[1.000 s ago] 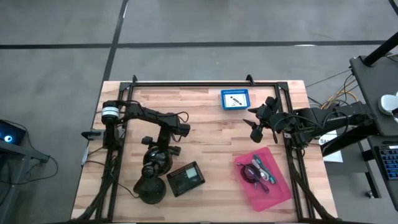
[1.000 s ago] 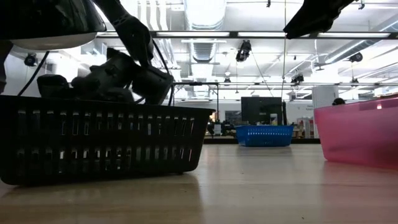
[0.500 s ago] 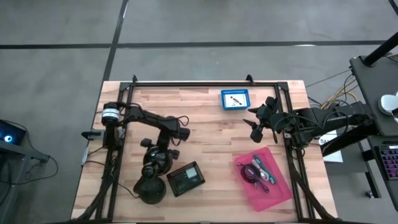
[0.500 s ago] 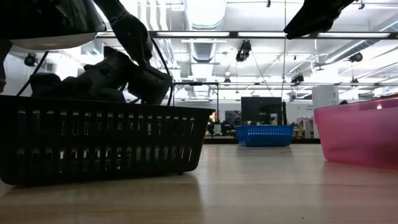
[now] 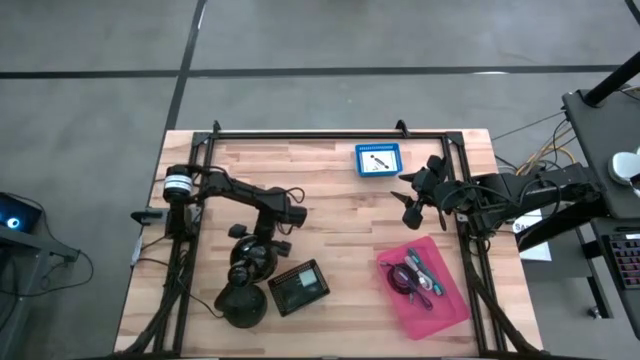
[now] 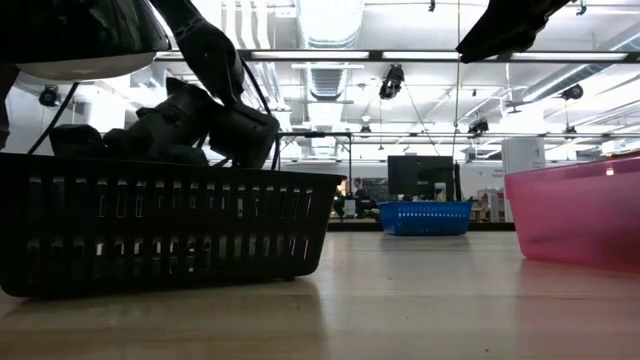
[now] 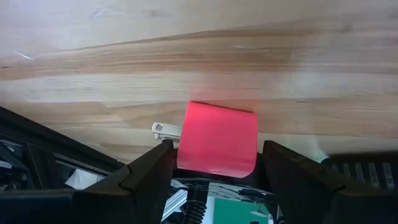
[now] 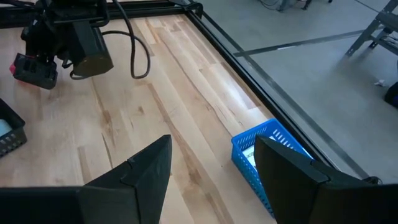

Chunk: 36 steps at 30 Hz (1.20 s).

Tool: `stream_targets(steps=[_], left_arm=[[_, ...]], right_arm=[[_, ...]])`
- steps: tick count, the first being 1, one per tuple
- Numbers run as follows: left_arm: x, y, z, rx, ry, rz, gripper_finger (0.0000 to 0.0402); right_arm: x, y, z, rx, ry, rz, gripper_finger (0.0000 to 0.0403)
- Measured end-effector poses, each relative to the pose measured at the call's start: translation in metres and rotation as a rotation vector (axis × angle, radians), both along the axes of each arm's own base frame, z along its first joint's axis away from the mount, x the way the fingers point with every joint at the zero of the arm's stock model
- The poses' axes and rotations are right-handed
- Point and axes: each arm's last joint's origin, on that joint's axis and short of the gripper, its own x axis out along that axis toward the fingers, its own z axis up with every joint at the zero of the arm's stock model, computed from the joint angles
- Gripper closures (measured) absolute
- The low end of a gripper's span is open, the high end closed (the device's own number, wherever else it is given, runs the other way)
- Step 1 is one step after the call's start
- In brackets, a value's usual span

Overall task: Pick and place items into bin
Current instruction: Put the pink charger adapter into the black bin

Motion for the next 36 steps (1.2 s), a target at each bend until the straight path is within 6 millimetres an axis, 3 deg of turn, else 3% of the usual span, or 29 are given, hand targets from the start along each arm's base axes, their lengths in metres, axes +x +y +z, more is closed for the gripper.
stream_targets(steps=[17, 26, 36], left_arm=[[-0.0080, -0.0013, -0.0069, -0.004, 0.031, -0.002, 0.0172], [-0.0079, -0.0013, -0.0068, -0.014, 0.025, -0.002, 0.0241], [-0.0073, -0.0021, -0.0059, -0.078, -0.050, -0.064, 0.0243]], right_arm=[[-0.0001, 0.0000, -0.0001, 0.000, 0.002, 0.001, 0.0188], [-0.0001, 0.0000, -0.0001, 0.003, 0.000, -0.002, 0.0188], [-0.0001, 0.0000, -0.0001, 0.003, 0.000, -0.001, 0.0188]])
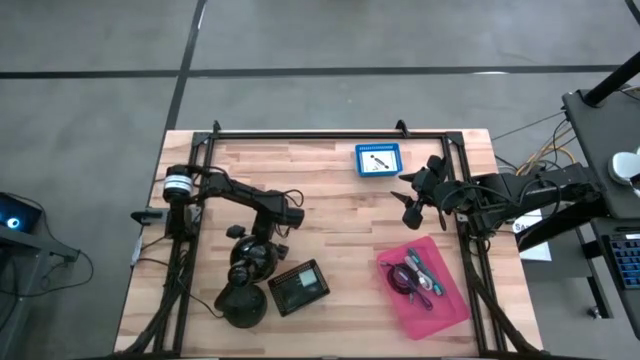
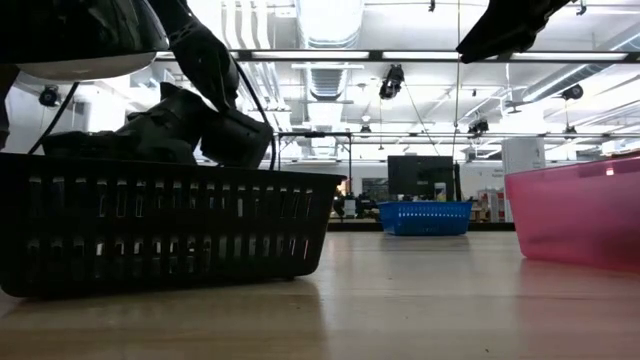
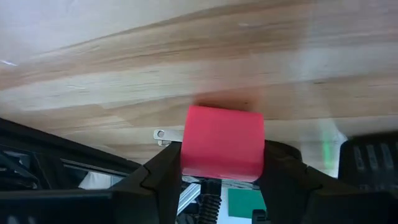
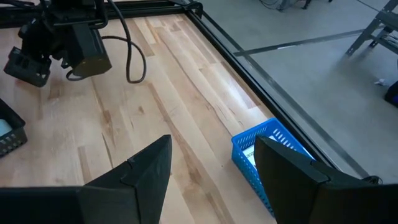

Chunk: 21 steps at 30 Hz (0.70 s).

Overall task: Pick and place items into bin
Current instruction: Put the pink charger adapter into the black bin

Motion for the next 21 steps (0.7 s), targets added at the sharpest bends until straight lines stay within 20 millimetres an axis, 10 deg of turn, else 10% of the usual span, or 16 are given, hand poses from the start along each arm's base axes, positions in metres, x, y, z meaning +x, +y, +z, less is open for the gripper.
stream_targets(steps=[21], left_arm=[[0.0078, 0.0013, 0.0098, 0.007, -0.056, 0.000, 0.0243]], right_arm=[[0.0000, 0.0000, 0.0000, 0.000, 0.000, 0.001, 0.0188]])
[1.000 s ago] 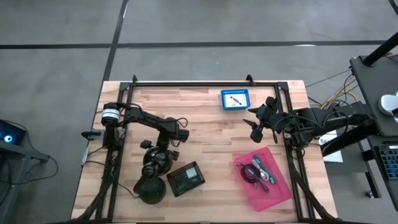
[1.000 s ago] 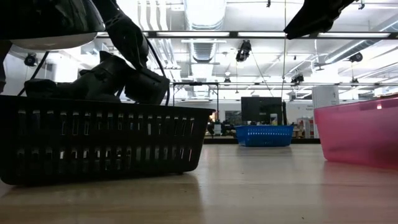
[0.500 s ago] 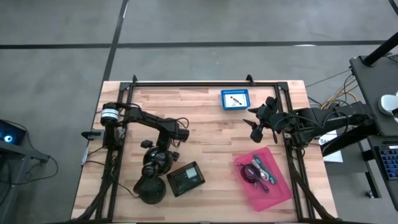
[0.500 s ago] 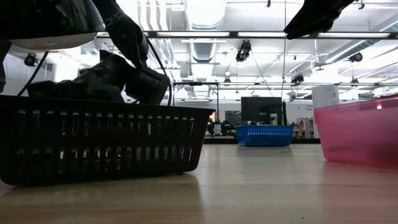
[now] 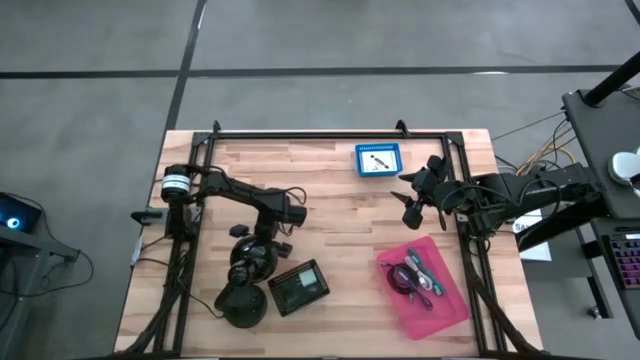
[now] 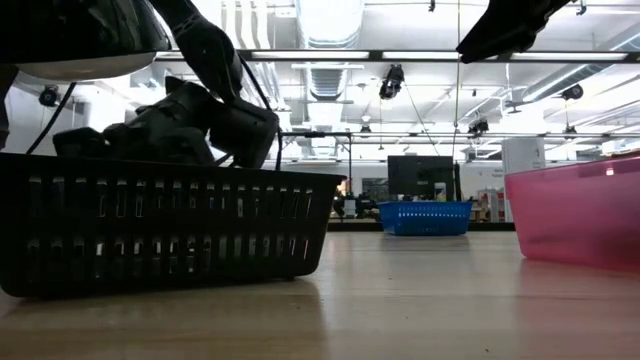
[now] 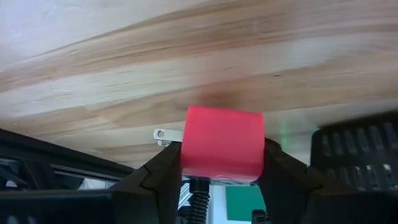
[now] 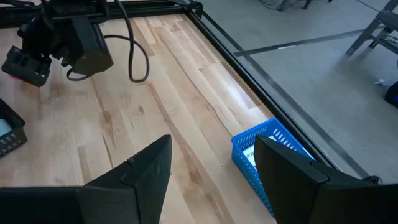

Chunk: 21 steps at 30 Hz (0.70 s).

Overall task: Pick and place items into bin
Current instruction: Put the pink charger adapter into the black bin

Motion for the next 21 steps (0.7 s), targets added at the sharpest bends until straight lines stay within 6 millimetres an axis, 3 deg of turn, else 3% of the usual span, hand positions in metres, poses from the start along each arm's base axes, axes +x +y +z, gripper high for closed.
stream_targets(steps=[21], left_arm=[[0.023, 0.013, 0.018, 0.053, -0.121, 0.029, 0.0243]], right_arm=[[0.000, 0.000, 0.000, 0.000, 0.000, 0.000, 0.0188]])
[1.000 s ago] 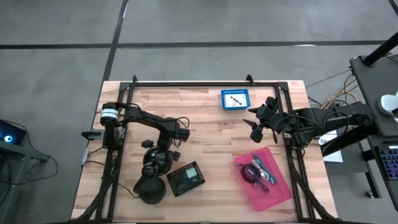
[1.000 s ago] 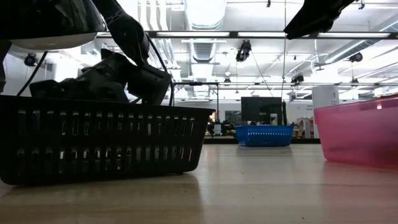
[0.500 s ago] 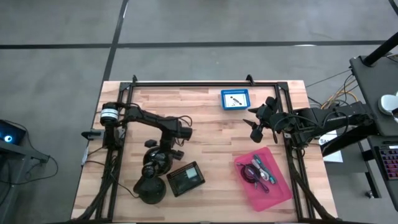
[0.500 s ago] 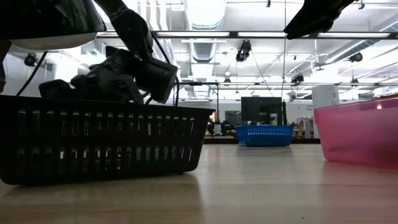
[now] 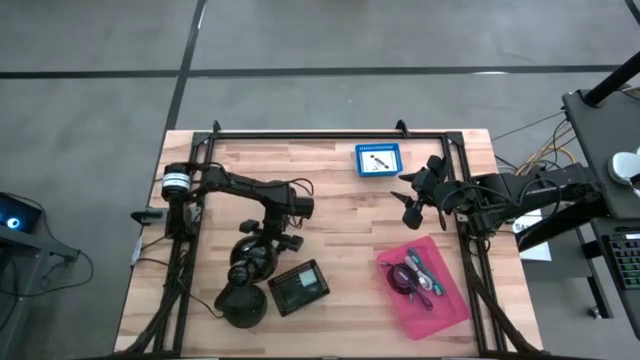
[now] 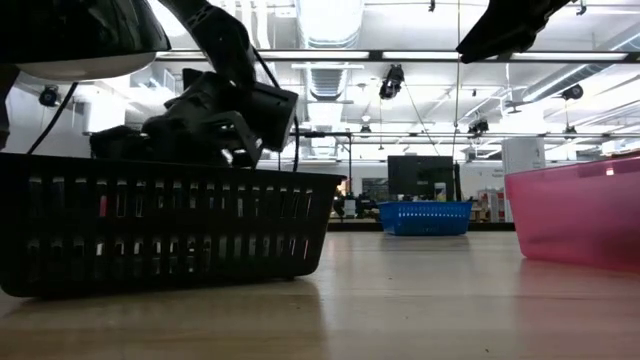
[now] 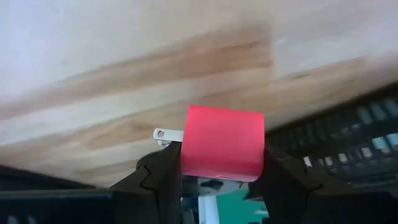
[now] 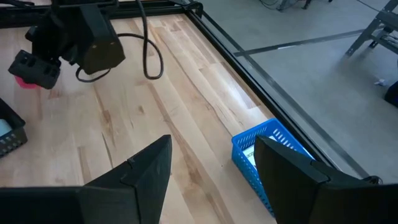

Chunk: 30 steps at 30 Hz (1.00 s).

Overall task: Pick and place items into bin
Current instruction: Put the pink charger adapter into the black bin

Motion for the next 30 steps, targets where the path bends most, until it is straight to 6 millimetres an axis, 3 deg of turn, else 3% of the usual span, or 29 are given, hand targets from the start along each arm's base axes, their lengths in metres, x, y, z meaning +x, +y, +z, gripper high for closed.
stream_targets(steps=[11, 19, 30], left_arm=[[0.036, 0.010, 0.011, 0.081, -0.292, 0.057, 0.0243], [0.052, 0.018, 0.028, 0.165, -0.404, 0.076, 0.0243], [0.083, 0.023, 0.054, 0.215, -0.702, 0.100, 0.0243]], right_arm=[[0.000, 0.000, 0.000, 0.000, 0.000, 0.000, 0.0188], [0.000, 0.000, 0.000, 0.000, 0.000, 0.000, 0.0188], [0.000, 0.000, 0.000, 0.000, 0.000, 0.000, 0.0188]])
